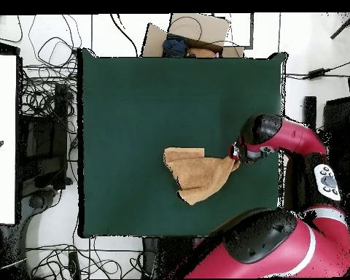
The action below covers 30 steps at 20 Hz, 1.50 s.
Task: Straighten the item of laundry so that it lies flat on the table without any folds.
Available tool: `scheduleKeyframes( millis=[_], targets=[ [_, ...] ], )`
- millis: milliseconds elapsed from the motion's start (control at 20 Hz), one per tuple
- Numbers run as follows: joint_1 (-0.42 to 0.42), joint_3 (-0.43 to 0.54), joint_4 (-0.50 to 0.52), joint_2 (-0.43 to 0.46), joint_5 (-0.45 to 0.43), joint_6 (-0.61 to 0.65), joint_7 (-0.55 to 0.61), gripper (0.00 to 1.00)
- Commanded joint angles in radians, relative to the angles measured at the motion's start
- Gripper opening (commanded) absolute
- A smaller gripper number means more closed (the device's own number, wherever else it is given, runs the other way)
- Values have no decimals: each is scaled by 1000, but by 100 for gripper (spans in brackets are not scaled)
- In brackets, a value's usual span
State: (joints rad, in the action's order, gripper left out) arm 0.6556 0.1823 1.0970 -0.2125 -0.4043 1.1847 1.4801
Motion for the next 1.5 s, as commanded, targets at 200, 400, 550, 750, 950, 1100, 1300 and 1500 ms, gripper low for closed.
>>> scheduleKeyframes(
  millis=[200,400,550,750,950,1100,1300,1500],
  targets=[
    [-50,79,-172,32,-90,9,-232,0],
    [-73,59,-195,17,-97,38,-220,0],
    [-96,47,-229,11,-108,74,-211,0],
    [-125,29,-236,-21,-110,121,-195,0],
    [-155,-3,-200,-79,-101,153,-155,0],
    [-178,-35,-128,-157,-87,174,-110,0],
    [-208,-82,-20,-285,-71,197,-52,0],
    [-203,-89,-20,-314,-82,207,-67,0]
  ],
)
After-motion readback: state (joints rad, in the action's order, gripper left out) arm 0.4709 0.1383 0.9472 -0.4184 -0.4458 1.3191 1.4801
